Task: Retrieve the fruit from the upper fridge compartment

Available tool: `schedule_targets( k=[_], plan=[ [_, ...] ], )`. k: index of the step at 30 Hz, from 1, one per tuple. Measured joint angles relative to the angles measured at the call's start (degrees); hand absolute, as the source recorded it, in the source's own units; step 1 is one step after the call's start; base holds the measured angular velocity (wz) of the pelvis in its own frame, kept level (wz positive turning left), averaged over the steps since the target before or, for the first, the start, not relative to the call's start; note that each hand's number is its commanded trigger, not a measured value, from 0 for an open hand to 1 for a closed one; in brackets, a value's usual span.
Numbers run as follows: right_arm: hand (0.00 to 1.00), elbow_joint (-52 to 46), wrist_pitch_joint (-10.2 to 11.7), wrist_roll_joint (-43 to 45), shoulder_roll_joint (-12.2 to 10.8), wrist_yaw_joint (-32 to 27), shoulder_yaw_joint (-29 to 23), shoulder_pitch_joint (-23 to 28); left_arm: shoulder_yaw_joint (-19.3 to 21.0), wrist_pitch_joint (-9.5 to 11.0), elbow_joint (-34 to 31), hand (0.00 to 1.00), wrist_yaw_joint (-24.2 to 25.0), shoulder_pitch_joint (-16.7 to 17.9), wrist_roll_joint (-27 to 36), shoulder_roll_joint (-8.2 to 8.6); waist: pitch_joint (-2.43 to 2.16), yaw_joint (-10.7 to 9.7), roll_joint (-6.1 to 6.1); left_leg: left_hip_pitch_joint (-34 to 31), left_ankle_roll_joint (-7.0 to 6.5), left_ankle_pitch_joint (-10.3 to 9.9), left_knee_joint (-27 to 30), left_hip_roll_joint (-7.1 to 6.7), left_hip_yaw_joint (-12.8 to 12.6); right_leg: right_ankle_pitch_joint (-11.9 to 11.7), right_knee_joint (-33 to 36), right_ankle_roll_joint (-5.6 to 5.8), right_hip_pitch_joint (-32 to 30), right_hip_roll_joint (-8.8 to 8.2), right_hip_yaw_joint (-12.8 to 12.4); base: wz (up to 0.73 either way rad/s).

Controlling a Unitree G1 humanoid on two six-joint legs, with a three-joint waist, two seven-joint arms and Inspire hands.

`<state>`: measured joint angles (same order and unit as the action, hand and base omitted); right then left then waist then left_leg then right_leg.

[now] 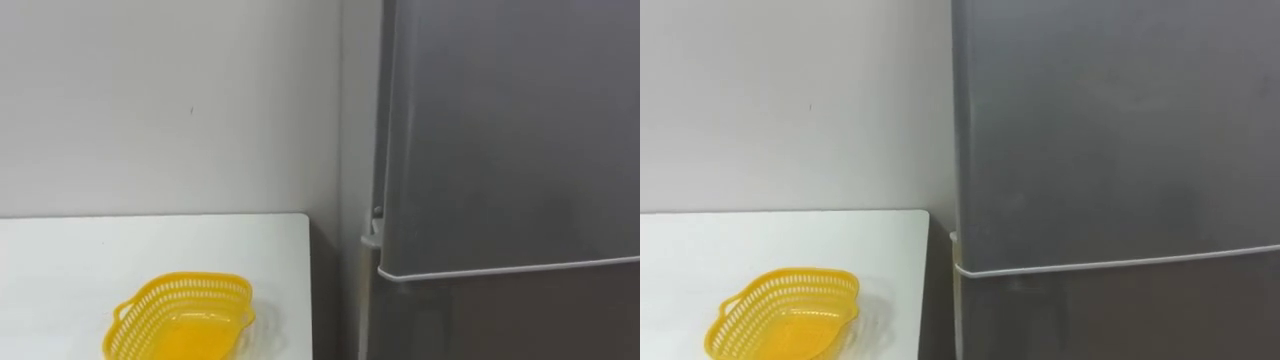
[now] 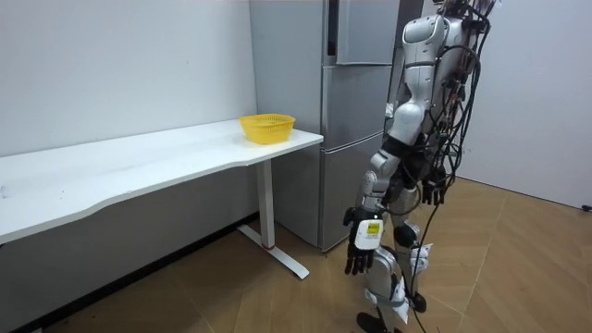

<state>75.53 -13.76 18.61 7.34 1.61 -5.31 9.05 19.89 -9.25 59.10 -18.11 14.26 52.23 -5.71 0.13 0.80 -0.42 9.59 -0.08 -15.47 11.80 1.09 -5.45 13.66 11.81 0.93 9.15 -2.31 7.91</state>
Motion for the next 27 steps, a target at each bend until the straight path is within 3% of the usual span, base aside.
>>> schedule_targets(
  k=[2, 4, 6, 9, 11, 13, 15, 18, 19, 23, 27],
  plan=[
    [0.0, -0.79, 0.12, 0.12, 0.04, -0.01, 0.11, -0.14, 2.17, 2.88, -5.42, 0.0, -1.63, -0.81, 10.38, -0.04, -0.03, 0.95, -0.14, -0.03, 0.08, 0.27, 0.01, -0.06, 0.06, 0.0, 0.03, 0.0, -0.08, -0.03, 0.09, 0.0],
    [0.0, -1.96, 0.39, 1.09, 0.03, 0.19, 0.02, -0.19, 2.69, 4.83, -10.07, 0.0, -2.2, -1.14, 15.35, -0.09, -0.04, 1.36, -0.24, -0.15, 0.08, 0.29, 0.01, -0.06, 0.13, 0.0, -0.01, 0.0, -0.08, 0.01, 0.12, 0.0],
    [0.0, -2.9, 1.8, 2.33, 0.05, 0.24, -0.55, -0.24, 3.79, 6.24, -15.24, 0.0, -3.02, -1.09, 17.09, -0.05, -0.05, 1.45, -0.45, -0.52, 0.08, 0.29, 0.08, -0.07, 0.15, 0.0, 0.06, 0.0, -0.35, 0.04, 0.08, 0.0],
    [0.0, -4.18, 4.29, 2.29, 0.15, -0.09, -0.61, 0.06, 4.94, 10.26, -22.15, 0.0, -5.89, -1.53, 16.26, -0.12, -0.21, 2.67, -0.63, -1.52, 0.09, 0.32, 0.07, -0.07, 0.19, -0.01, 0.6, -0.01, -1.94, 0.02, 0.08, -0.01],
    [0.0, -4.24, 4.79, 2.22, 0.14, -0.63, -0.53, 0.48, 4.63, 12.01, -24.08, 0.0, -8.97, -2.14, 12.84, -0.25, -0.33, 3.15, -0.38, -1.48, 0.09, 0.32, 0.0, -0.12, 0.29, -0.01, 0.84, -0.01, -2.06, -0.05, 0.57, 0.0],
    [0.0, -4.73, 5.58, 2.24, -0.03, -1.65, -0.53, 0.81, 4.74, 12.15, -26.65, 0.0, -13.16, -1.51, 10.53, -0.08, -0.34, 2.99, -0.35, -1.24, 0.09, 0.32, -0.09, -0.14, 0.6, -0.01, 0.81, -0.01, -1.77, -0.04, 0.7, 0.02],
    [0.0, -5.95, 6.23, 2.24, -0.08, -2.23, -0.46, 1.57, 4.76, 12.31, -31.95, 0.0, -17.02, -0.12, 10.49, 0.06, -0.32, 3.41, -0.57, -1.09, 0.09, 0.32, -0.12, -0.13, 0.92, -0.01, 0.75, -0.01, -1.62, -0.03, 0.76, 0.02],
    [0.0, -6.7, 6.59, 3.53, 0.0, -2.32, -0.46, 2.07, 4.82, 14.51, -38.26, 0.0, -21.87, -0.3, 5.68, -0.03, -0.28, 3.83, -0.61, -0.88, 0.09, 0.32, -0.19, -0.3, 1.13, -0.01, -0.19, 0.0, -0.88, -0.14, 0.93, 0.04],
    [0.0, -6.64, 6.77, 3.64, 0.01, -2.29, -0.46, 1.64, 4.78, 15.37, -39.75, 0.0, -23.16, -1.04, 2.5, -0.05, -0.08, 3.9, -0.38, -0.92, 0.09, 0.32, -0.19, -0.35, 1.32, -0.01, -0.2, 0.0, -0.86, -0.17, 1.02, 0.04],
    [0.0, -6.61, 7.44, 3.66, -0.01, -2.19, -0.4, 1.66, 4.81, 16.98, -47.44, 0.0, -28.3, -1.94, -7.17, -0.14, -0.01, 3.8, -0.21, -0.88, 0.08, 0.32, -0.15, -0.38, 1.75, -0.02, -0.23, 0.0, -0.68, -0.2, 1.46, 0.03],
    [0.0, -6.43, 8.14, 3.34, -0.1, -1.91, -0.59, 2.21, 5.09, 17.42, -56.2, 0.0, -31.67, -2.12, -17.22, -0.43, -0.01, 3.37, -0.01, -0.94, 0.08, 0.32, -0.03, -0.47, 2.43, -0.02, -0.19, 0.01, -0.51, -0.17, 1.69, 0.04]
  ],
)
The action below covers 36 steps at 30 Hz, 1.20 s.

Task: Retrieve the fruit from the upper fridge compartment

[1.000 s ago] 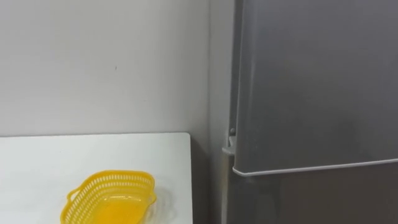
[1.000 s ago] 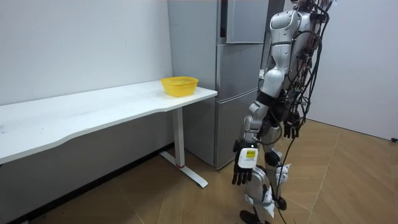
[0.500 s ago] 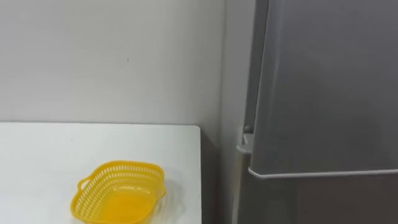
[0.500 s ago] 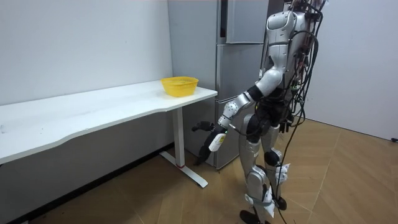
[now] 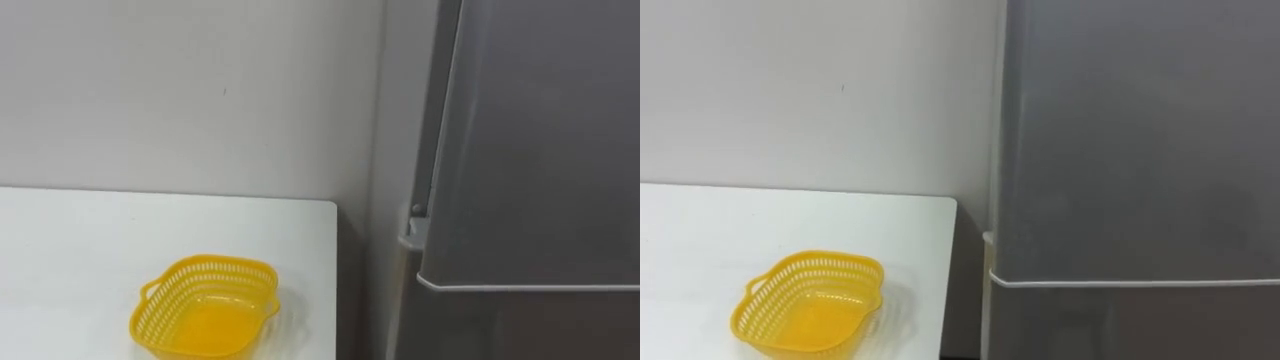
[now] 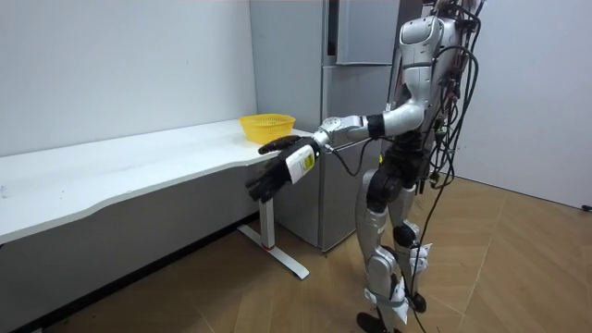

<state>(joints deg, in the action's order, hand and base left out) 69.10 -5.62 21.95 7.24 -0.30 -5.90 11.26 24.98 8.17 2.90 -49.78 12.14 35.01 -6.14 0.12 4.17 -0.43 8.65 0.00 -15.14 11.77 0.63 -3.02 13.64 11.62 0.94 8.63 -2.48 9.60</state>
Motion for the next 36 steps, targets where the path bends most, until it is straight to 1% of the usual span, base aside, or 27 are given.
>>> schedule_targets(
  k=[1, 3, 4, 6, 7, 9, 12, 14, 15, 16, 17, 18, 19, 20, 21, 22, 23, 24, 25, 26, 27, 28, 29, 32, 33, 35, 36],
  plan=[
    [0.0, 0.0, 0.03, 0.02, 0.01, 0.14, -0.02, 0.13, 0.07, 0.08, -1.65, 0.0, -0.1, 0.0, -1.47, -0.17, -0.01, -0.09, 0.02, 0.01, 0.0, 0.0, 0.0, -0.02, 0.12, 0.0, 0.0, 0.0, 0.06, 0.0, 0.06, 0.08],
    [0.0, -0.04, 0.14, 0.23, 0.01, 0.73, -0.05, 0.29, 0.71, 0.88, -8.17, 0.0, 0.0, 0.01, -7.92, -0.62, -0.05, -0.56, 0.29, 0.05, -0.01, 0.0, -0.03, -0.01, 0.19, 0.0, 0.04, 0.0, 0.1, 0.0, 0.07, 0.0],
    [0.0, -0.05, 0.2, 0.37, 0.04, 0.91, -0.04, 0.29, 0.71, 1.14, -9.63, 0.0, 0.03, -0.01, -9.25, -0.85, -0.05, -0.72, 0.41, 0.08, -0.01, 0.0, -0.05, -0.02, 0.19, 0.0, 0.05, 0.0, 0.1, 0.0, 0.0, 0.0],
    [0.0, 0.0, 0.71, 1.1, 0.05, 2.01, 0.1, 0.15, 0.52, 1.27, -16.1, 0.0, 0.84, -0.11, -12.38, -2.3, 0.0, -1.24, 0.78, -0.08, -0.01, 0.0, -0.06, -0.02, 0.2, 0.0, 0.03, 0.0, 0.22, 0.01, 0.05, 0.0],
    [0.0, 0.06, 0.86, 1.12, 0.07, 2.25, 0.1, 0.09, 0.52, 1.52, -17.37, 0.0, 1.49, -0.12, -13.43, -2.64, -0.01, -1.38, 0.91, -0.07, -0.01, 0.0, -0.06, -0.03, 0.24, 0.0, 0.0, 0.01, 0.34, 0.0, 0.12, 0.04],
    [0.0, 1.18, 1.77, 0.81, 0.28, 2.4, 0.07, 0.07, 0.51, 2.77, -21.38, 0.0, 4.92, -0.08, -14.52, -3.88, 0.02, -2.45, 1.48, -0.07, -0.02, 0.01, -0.04, -0.12, 0.51, 0.0, -0.03, 0.02, 0.53, -0.07, 0.35, 0.06],
    [0.0, 2.16, 2.25, 0.73, 0.28, 3.32, 0.14, -0.05, -0.08, 2.79, -25.05, 0.0, 9.09, -0.68, -14.4, -4.23, -0.03, -3.18, 1.85, -0.12, -0.04, 0.02, 0.07, -0.18, 0.99, 0.0, -0.07, 0.02, 0.5, -0.12, 0.69, 0.09],
    [0.0, 2.93, 2.11, 0.7, 0.26, 5.54, 0.08, 0.05, -1.49, 2.68, -26.17, 0.0, 14.36, -2.64, -14.32, -4.42, 0.32, -3.53, 2.45, -0.16, -0.11, 0.08, 0.08, -0.21, 1.07, 0.0, -0.09, 0.02, 0.5, -0.16, 0.78, 0.02],
    [0.0, 2.88, 1.99, 0.71, 0.16, 6.59, 0.09, 0.01, -2.1, 2.26, -26.92, 0.0, 17.14, -3.23, -13.56, -4.56, 0.35, -3.91, 2.7, -0.17, -0.12, 0.12, 0.07, -0.22, 1.06, 0.0, -0.09, 0.02, 0.48, -0.18, 0.83, 0.0],
    [0.0, 2.88, 1.91, 0.71, 0.15, 7.06, 0.09, 0.01, -2.53, 1.99, -27.45, 0.0, 18.59, -3.41, -12.15, -4.82, 0.33, -3.99, 2.83, -0.2, -0.11, 0.12, 0.07, -0.21, 1.0, 0.0, -0.09, 0.02, 0.45, -0.18, 0.82, 0.0],
    [0.0, 2.89, 1.81, 0.91, 0.16, 7.72, 0.07, -0.24, -3.56, 1.33, -28.14, 0.0, 21.64, -4.14, -9.0, -5.77, 0.35, -4.48, 2.96, -0.2, -0.1, 0.13, 0.06, -0.2, 0.89, 0.0, -0.1, 0.02, 0.38, -0.18, 0.77, 0.0],
    [0.0, 2.92, 1.78, 1.05, 0.17, 8.0, 0.03, -0.31, -3.93, 0.9, -28.34, 0.0, 23.03, -4.47, -7.73, -6.41, 0.34, -4.72, 2.94, -0.23, -0.1, 0.13, 0.07, -0.2, 0.8, 0.0, -0.11, 0.03, 0.35, -0.17, 0.77, 0.0],
    [0.0, 3.24, 1.7, 1.4, 0.25, 8.56, 0.0, -0.39, -4.47, 0.31, -28.82, 0.0, 25.99, -4.83, -5.43, -7.61, 0.38, -5.44, 2.96, -0.29, -0.1, 0.15, 0.06, -0.19, 0.56, 0.0, -0.14, 0.03, 0.2, -0.18, 0.66, -0.08],
    [0.0, 3.46, 1.56, 1.42, 0.37, 9.1, -0.01, -1.04, -5.05, -0.36, -29.26, 0.0, 29.21, -5.04, -3.86, -8.36, 0.41, -5.55, 2.97, -0.34, -0.1, 0.16, 0.04, -0.15, 0.1, 0.01, -0.12, 0.04, -0.04, -0.15, 0.25, -0.12],
    [0.0, 3.5, 1.29, 1.4, 0.42, 9.29, -0.01, -1.12, -5.26, -0.75, -29.29, 0.0, 30.94, -5.34, -3.37, -8.5, 0.33, -5.62, 3.24, -0.34, -0.1, 0.16, 0.04, -0.13, -0.05, 0.01, -0.07, 0.04, -0.11, -0.14, 0.07, -0.14],
    [0.0, 3.51, 0.85, 1.38, 0.44, 9.77, -0.01, -1.07, -6.13, -1.6, -29.3, 0.0, 34.37, -6.19, -2.96, -8.67, 0.43, -5.94, 3.09, -0.4, -0.11, 0.16, 0.01, -0.14, -0.1, 0.01, -0.03, 0.04, -0.24, -0.17, 0.0, -0.06],
    [0.0, 3.55, 0.54, 1.38, 0.44, 10.1, -0.02, -1.17, -7.16, -2.28, -29.31, 0.0, 37.81, -6.63, -2.95, -8.74, 0.41, -6.53, 2.99, -0.41, -0.13, 0.18, -0.05, -0.16, -0.2, 0.02, -0.02, 0.05, -0.3, -0.17, -0.03, 0.0],
    [0.0, 3.9, 0.39, 1.37, 0.44, 10.48, -0.02, -1.32, -8.25, -3.62, -29.34, 0.0, 40.91, -7.19, -2.96, -8.91, 0.29, -7.04, 2.97, -0.39, -0.13, 0.18, -0.05, -0.16, -0.15, 0.02, -0.01, 0.06, -0.27, -0.17, -0.04, 0.0],
    [0.0, 4.01, 0.22, 1.38, 0.44, 10.57, -0.02, -1.43, -8.72, -4.45, -29.33, 0.0, 42.49, -7.61, -2.96, -8.93, 0.31, -7.12, 2.89, -0.37, -0.13, 0.18, -0.05, -0.15, -0.15, 0.02, -0.01, 0.06, -0.26, -0.15, -0.08, 0.0],
    [0.0, 4.36, -0.31, 1.38, 0.44, 10.74, -0.05, -1.88, -9.56, -5.76, -29.33, 0.0, 45.3, -8.22, -2.99, -8.95, 0.31, -7.3, 2.77, -0.34, -0.13, 0.18, -0.06, -0.13, -0.08, 0.02, -0.01, 0.06, -0.28, -0.13, -0.16, -0.04],
    [0.0, 4.5, -0.77, 1.37, 0.44, 10.91, -0.29, -2.28, -9.98, -6.98, -29.33, 0.0, 48.0, -8.52, -3.05, -8.97, 0.32, -7.93, 2.72, -0.32, -0.13, 0.18, -0.06, -0.12, -0.07, 0.02, -0.03, 0.06, -0.28, -0.11, -0.2, -0.03],
    [0.0, 4.6, -0.85, 1.35, 0.46, 10.92, -0.5, -2.34, -10.18, -7.48, -29.33, 0.0, 49.2, -8.62, -3.05, -8.98, 0.32, -8.33, 2.71, -0.32, -0.13, 0.18, -0.07, -0.11, -0.06, 0.02, -0.04, 0.06, -0.28, -0.11, -0.19, -0.03],
    [0.0, 4.54, -1.21, 1.35, 0.49, 10.9, -0.66, -2.6, -10.7, -8.44, -29.33, 0.0, 51.2, -8.83, -3.03, -9.06, 0.31, -8.71, 2.72, -0.37, -0.13, 0.18, -0.08, -0.09, -0.15, 0.02, -0.03, 0.06, -0.44, -0.09, -0.3, -0.06],
    [0.0, 4.52, -2.02, 1.36, 0.56, 10.9, -1.08, -3.16, -11.69, -10.77, -29.44, 0.0, 55.02, -9.73, -2.99, -9.34, 0.23, -8.77, 2.91, -0.61, -0.13, 0.18, -0.05, -0.02, -0.36, 0.01, -0.05, 0.04, -0.79, 0.02, -0.73, -0.05],
    [0.0, 4.53, -2.17, 1.39, 0.73, 10.9, -1.16, -3.23, -11.72, -11.64, -30.0, 0.0, 55.89, -9.97, -3.0, -9.96, 0.05, -9.08, 3.08, -1.05, -0.13, 0.18, 0.07, -0.02, -0.43, 0.0, -0.04, 0.04, -1.14, 0.01, -0.69, 0.0],
    [0.0, 4.43, -2.56, 1.38, 1.15, 10.88, -1.84, -3.2, -11.7, -12.5, -30.96, 0.0, 57.41, -10.9, -2.99, -11.39, 0.06, -9.24, 3.41, -1.41, -0.13, 0.18, 0.06, -0.02, -0.62, -0.05, -0.01, 0.06, -1.57, -0.01, -0.68, 0.0],
    [0.0, 4.44, -2.77, 1.39, 1.3, 10.84, -2.16, -3.19, -11.74, -12.78, -31.19, 0.0, 58.02, -11.38, -2.99, -11.62, 0.06, -9.43, 3.52, -1.41, -0.13, 0.18, 0.06, -0.03, -0.73, -0.07, 0.0, 0.08, -1.64, -0.02, -0.73, 0.0]
  ],
)
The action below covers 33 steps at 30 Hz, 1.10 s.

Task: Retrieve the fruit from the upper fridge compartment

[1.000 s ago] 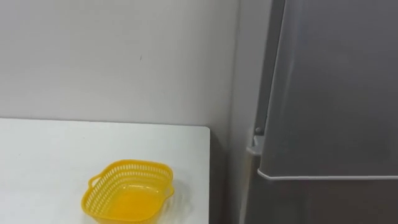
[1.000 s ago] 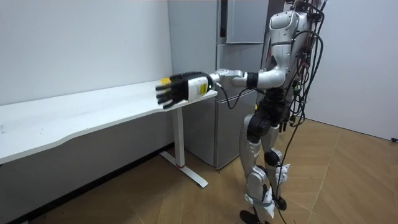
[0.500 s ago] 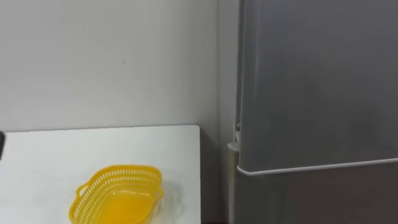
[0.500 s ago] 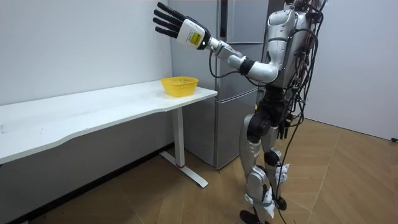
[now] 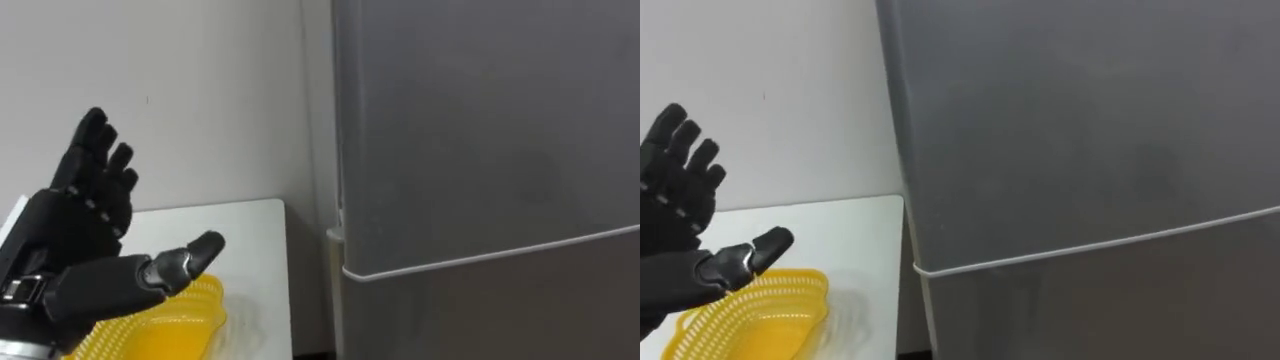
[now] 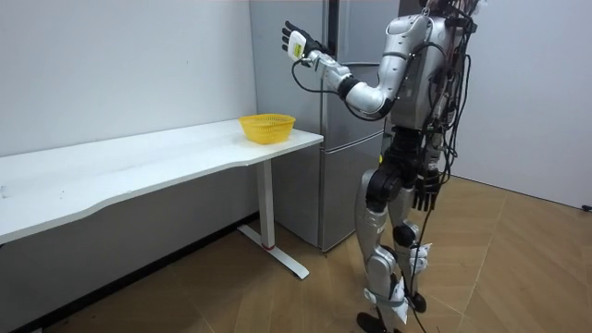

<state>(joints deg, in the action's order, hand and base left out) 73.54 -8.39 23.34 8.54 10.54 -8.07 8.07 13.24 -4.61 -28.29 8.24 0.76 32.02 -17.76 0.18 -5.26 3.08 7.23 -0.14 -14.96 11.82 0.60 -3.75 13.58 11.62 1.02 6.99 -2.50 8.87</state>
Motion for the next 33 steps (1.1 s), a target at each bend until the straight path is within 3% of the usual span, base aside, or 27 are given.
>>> schedule_targets(
  k=[3, 7, 13, 16, 17, 18, 23, 28, 32, 33],
  plan=[
    [0.0, -0.03, -0.48, -0.01, 0.8, -0.22, -0.03, -0.09, -0.03, -0.31, -0.69, 0.0, 2.46, -1.85, 0.07, -1.1, -0.22, -0.44, 0.58, 0.25, 0.0, 0.0, -0.14, -0.01, -0.18, 0.0, 0.0, 0.01, 0.11, -0.03, -0.22, -0.03],
    [0.0, 0.15, -0.53, -0.03, 1.31, -0.5, 0.07, -0.03, -0.51, -0.66, -1.04, 0.0, 6.53, -2.64, -0.02, -1.31, 0.01, -1.29, 0.89, 0.59, 0.0, 0.0, -0.23, 0.02, -0.35, 0.0, -0.04, 0.01, 0.39, 0.03, -0.54, -0.03],
    [0.0, 0.6, -0.98, 0.04, 1.47, -0.48, 0.07, -0.71, -5.04, -1.65, -0.99, 0.0, 11.64, -3.02, -1.51, -1.31, 0.54, -2.51, 0.72, 0.48, 0.0, 0.01, -0.44, 0.14, -1.05, -0.01, 0.08, 0.01, -0.12, 0.14, -0.94, -0.04],
    [0.0, 0.66, -0.95, 0.0, 1.93, -0.5, 0.16, -0.57, -7.04, -1.7, -1.01, 0.0, 13.88, -3.04, -1.77, -1.31, 0.56, -2.55, 0.69, 0.46, 0.01, 0.0, -0.42, 0.17, -1.07, -0.02, 0.08, -0.01, -0.15, 0.17, -1.01, -0.01],
    [0.0, 0.67, -0.95, -0.14, 2.32, -0.5, 0.37, -0.53, -7.8, -1.71, -1.05, 0.0, 14.6, -3.09, -1.58, -1.37, 0.35, -2.61, 1.01, 0.38, 0.0, 0.0, -0.37, 0.17, -1.01, -0.03, 0.05, -0.01, -0.14, 0.17, -0.95, 0.04],
    [0.0, 0.77, -0.94, -0.56, 2.7, -0.57, 0.77, -0.59, -9.08, -1.71, -1.05, 0.0, 15.02, -3.51, -1.13, -1.65, 0.62, -2.69, 0.58, 0.35, 0.0, 0.0, -0.36, 0.17, -0.93, -0.04, 0.04, -0.01, -0.06, 0.16, -0.85, 0.03],
    [0.0, 1.51, -0.99, -0.53, 3.24, -1.17, 1.96, -2.46, -12.59, -1.79, -1.03, 0.0, 17.5, -4.05, -1.23, -1.9, 0.32, -3.58, 1.05, 0.43, 0.0, 0.0, -0.16, 0.22, -0.64, -0.09, 0.04, -0.06, 0.09, 0.21, -0.83, 0.01],
    [0.0, 1.53, -1.0, -0.52, 3.23, -1.12, 2.44, -2.67, -12.79, -2.1, -0.94, 0.0, 17.68, -4.05, -1.31, -1.89, 0.25, -3.69, 1.19, 0.63, 0.01, 0.0, -0.17, 0.16, -0.53, -0.15, -0.09, -0.01, 0.5, 0.16, -0.52, 0.03],
    [0.0, 1.69, -1.05, -0.5, 3.33, -1.0, 2.45, -2.9, -13.11, -2.57, -0.62, 0.0, 17.86, -4.05, -1.23, -1.85, 0.59, -4.06, 0.93, 1.5, 0.0, 0.0, -0.23, 0.07, -0.3, -0.31, -1.04, 0.12, 2.0, 0.13, -0.1, 0.06],
    [0.0, 1.66, -1.05, -0.49, 3.37, -0.84, 2.44, -2.93, -13.29, -2.57, -0.6, 0.51, 17.91, -4.05, -1.18, -1.8, 0.59, -4.04, 0.97, 1.47, 0.0, 0.0, -0.21, 0.08, -0.31, -0.34, -0.99, 0.12, 2.0, 0.13, -0.08, 0.05]
  ],
)
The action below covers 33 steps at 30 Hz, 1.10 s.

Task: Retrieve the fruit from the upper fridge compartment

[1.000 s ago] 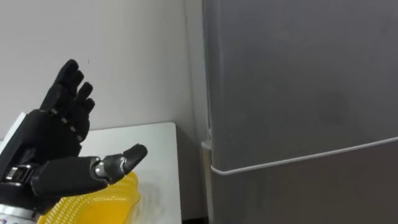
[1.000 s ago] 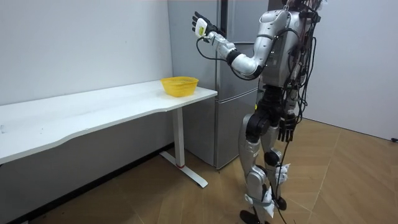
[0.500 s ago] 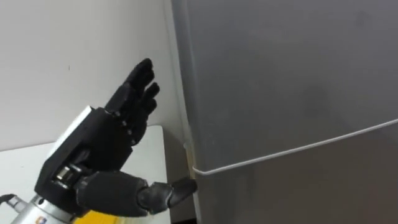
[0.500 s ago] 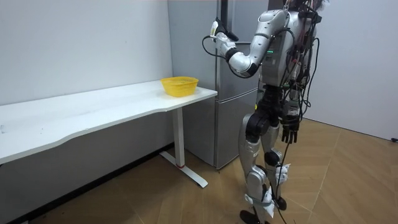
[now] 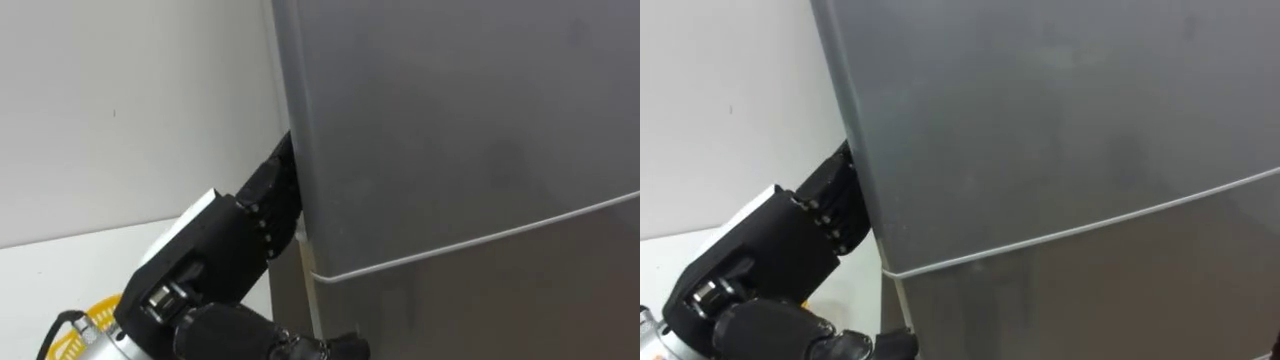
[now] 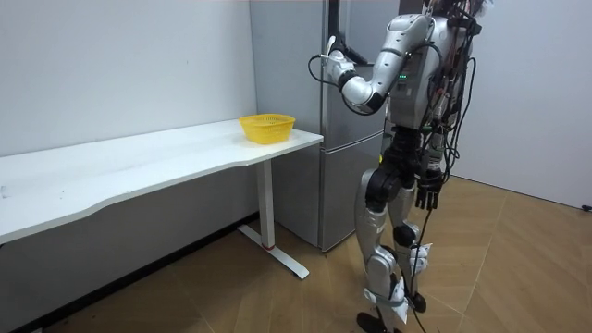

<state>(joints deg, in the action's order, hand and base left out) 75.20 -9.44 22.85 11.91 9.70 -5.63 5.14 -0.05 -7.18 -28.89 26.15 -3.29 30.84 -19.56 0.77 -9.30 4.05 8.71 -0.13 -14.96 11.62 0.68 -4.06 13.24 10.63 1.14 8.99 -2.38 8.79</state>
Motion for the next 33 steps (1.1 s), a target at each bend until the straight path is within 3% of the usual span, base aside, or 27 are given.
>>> schedule_targets(
  k=[1, 10, 17, 24, 25, 26, 27, 28, 29, 33],
  plan=[
    [0.0, -0.01, 0.0, 0.0, 0.01, 0.16, -0.01, -0.01, -0.07, 0.0, 0.0, 1.0, 0.08, 0.0, 0.01, 0.04, 0.0, 0.01, -0.03, -0.01, 0.0, 0.0, 0.0, 0.0, 0.0, 0.0, 0.01, 0.0, -0.01, -0.01, 0.02, 0.0],
    [0.0, 0.11, 0.0, -0.11, 0.1, 0.93, 0.12, -0.08, 0.05, 0.02, 0.75, 1.0, 0.19, -0.1, 0.92, 1.27, -0.14, 0.16, -0.39, -0.46, -0.16, 0.09, 0.14, -0.29, -0.01, -0.12, 0.04, 0.2, -0.32, -0.33, 0.25, 0.0],
    [0.0, 0.05, -0.47, -0.15, 0.12, 0.76, 1.09, -0.04, -1.74, 0.01, 0.76, 1.0, 2.46, -0.27, 3.39, 1.14, -0.64, 0.25, -0.95, -0.89, -0.24, 0.14, 0.14, -0.4, 0.18, -0.29, 0.05, 0.36, -0.58, -0.45, 0.58, 0.03],
    [0.0, -0.12, -0.46, -0.18, 0.15, 0.3, 1.28, -0.35, -4.26, -1.27, 0.82, 1.0, 3.48, -0.57, 3.23, 1.11, -0.42, -0.37, -0.3, -1.13, -0.31, 0.18, 0.13, -0.28, -0.32, -0.44, 0.05, 0.26, -0.82, -0.33, -0.07, -0.05],
    [0.0, -0.12, -0.46, -0.18, 0.15, 0.3, 1.32, -0.37, -4.64, -1.27, 0.82, 0.88, 3.59, -0.6, 3.23, 1.11, -0.43, -0.42, -0.19, -1.12, -0.31, 0.18, 0.13, -0.29, -0.35, -0.44, 0.05, 0.26, -0.83, -0.34, -0.09, -0.04],
    [0.0, -0.11, -0.46, -0.21, 0.14, 0.3, 1.53, -0.55, -5.16, -1.34, 0.81, 0.84, 4.19, -0.6, 3.23, 1.11, -0.38, -0.68, -0.03, -1.1, -0.31, 0.18, 0.12, -0.28, -0.45, -0.44, 0.06, 0.26, -0.88, -0.34, -0.19, 0.0],
    [0.0, -0.11, -0.46, -0.24, 0.12, 0.3, 1.64, -0.81, -5.46, -1.51, 0.81, 0.64, 4.69, -0.6, 3.23, 1.12, -0.34, -1.14, 0.03, -1.1, -0.31, 0.18, 0.1, -0.28, -0.46, -0.44, 0.08, 0.26, -0.93, -0.34, -0.21, 0.0],
    [0.0, -0.1, -0.45, -0.26, 0.12, 0.3, 1.65, -0.93, -5.54, -1.61, 0.81, 0.53, 4.9, -0.6, 3.23, 1.11, -0.33, -1.3, 0.03, -1.11, -0.31, 0.18, 0.1, -0.27, -0.49, -0.44, 0.09, 0.26, -1.02, -0.33, -0.21, 0.0],
    [0.0, -0.1, -0.5, -0.26, 0.12, 0.25, 1.66, -1.17, -5.61, -1.69, 0.82, 0.0, 5.35, -0.66, 3.24, 1.12, -0.33, -1.47, 0.04, -1.12, -0.31, 0.18, 0.1, -0.24, -0.6, -0.44, 0.12, 0.26, -1.32, -0.29, -0.36, -0.05],
    [0.0, -0.11, -0.58, -0.25, 0.11, -0.37, 1.64, -1.37, -5.68, -1.96, 0.8, 0.0, 7.08, -1.25, 3.25, 1.12, -0.32, -1.52, -0.02, -1.22, -0.31, 0.18, 0.1, -0.2, -0.79, -0.45, 0.21, 0.24, -1.65, -0.23, -0.76, -0.04]
  ],
)
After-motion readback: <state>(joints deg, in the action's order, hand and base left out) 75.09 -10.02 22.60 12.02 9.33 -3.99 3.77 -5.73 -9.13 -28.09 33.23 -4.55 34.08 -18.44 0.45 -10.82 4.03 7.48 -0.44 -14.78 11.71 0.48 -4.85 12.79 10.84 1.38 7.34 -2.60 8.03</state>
